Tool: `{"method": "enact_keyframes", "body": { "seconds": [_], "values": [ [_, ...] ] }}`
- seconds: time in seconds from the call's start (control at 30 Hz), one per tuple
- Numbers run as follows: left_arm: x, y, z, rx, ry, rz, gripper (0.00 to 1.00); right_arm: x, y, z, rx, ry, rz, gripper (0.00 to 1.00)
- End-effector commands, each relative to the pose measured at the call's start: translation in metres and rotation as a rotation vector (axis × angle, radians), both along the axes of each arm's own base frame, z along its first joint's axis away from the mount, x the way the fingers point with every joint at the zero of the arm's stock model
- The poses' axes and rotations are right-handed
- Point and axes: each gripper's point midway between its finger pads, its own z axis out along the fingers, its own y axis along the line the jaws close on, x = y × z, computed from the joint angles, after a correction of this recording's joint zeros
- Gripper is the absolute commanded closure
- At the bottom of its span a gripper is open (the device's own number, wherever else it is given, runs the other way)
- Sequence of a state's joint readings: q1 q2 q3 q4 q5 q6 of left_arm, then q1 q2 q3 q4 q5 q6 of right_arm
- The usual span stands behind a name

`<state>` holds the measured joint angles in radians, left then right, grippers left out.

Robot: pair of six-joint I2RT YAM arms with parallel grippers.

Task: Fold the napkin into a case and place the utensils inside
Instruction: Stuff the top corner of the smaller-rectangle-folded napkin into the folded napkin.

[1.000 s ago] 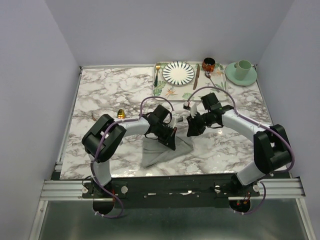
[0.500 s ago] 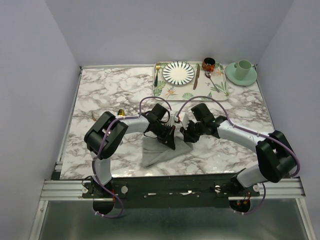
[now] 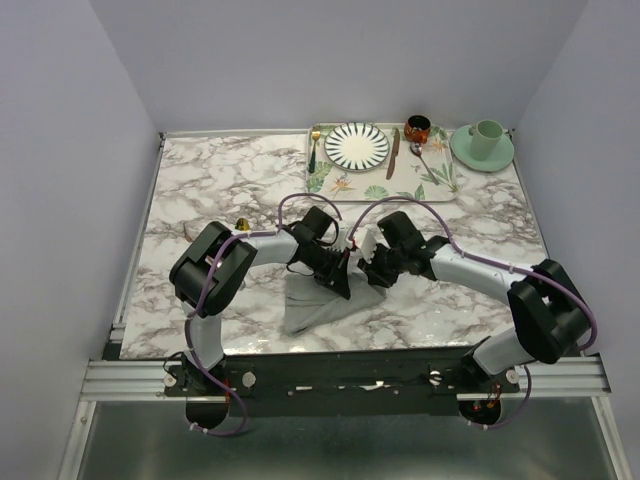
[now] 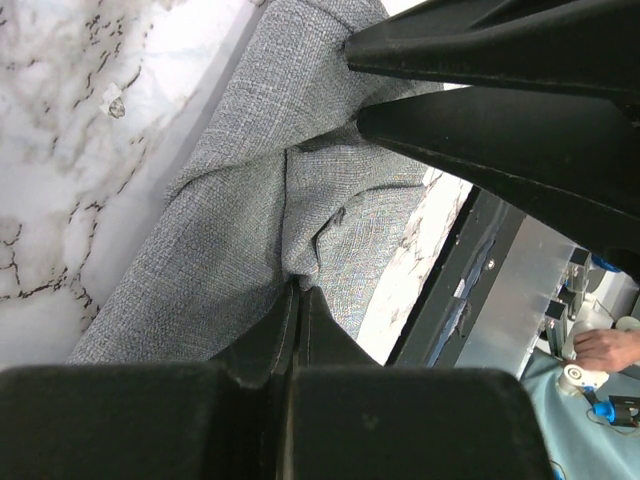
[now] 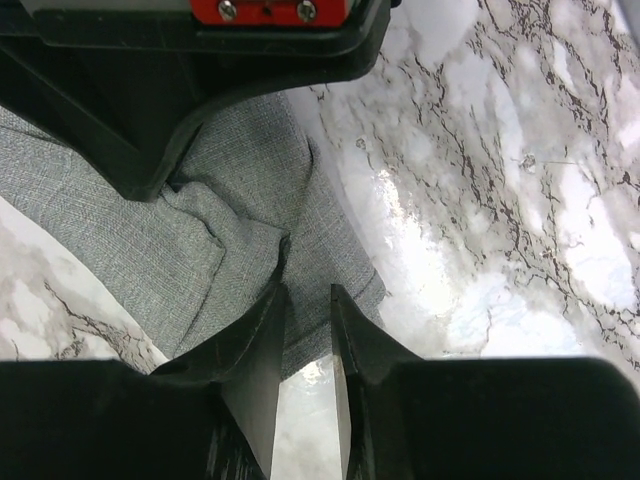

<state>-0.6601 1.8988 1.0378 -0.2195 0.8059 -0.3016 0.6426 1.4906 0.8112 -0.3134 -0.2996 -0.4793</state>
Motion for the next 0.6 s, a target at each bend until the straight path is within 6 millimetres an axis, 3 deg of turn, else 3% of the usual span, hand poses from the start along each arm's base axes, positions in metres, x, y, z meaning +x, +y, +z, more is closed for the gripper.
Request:
{"method": "enact_keyframes", "body": {
  "seconds": [0.0, 0.3, 0.57],
  "values": [
    [0.007, 0.004, -0.011, 0.035, -0.007, 0.017, 1.00, 0.001, 0.001, 0.005, -0.006, -0.030, -0.010, 0.67],
    [0.007, 0.004, -0.012, 0.036, -0.002, 0.021, 1.00, -0.009, 0.005, 0.001, -0.021, -0.023, 0.025, 0.63],
    [0.008, 0.004, -0.013, 0.036, 0.001, 0.021, 1.00, 0.001, -0.003, -0.013, -0.093, -0.046, 0.003, 0.68]
  ]
}}
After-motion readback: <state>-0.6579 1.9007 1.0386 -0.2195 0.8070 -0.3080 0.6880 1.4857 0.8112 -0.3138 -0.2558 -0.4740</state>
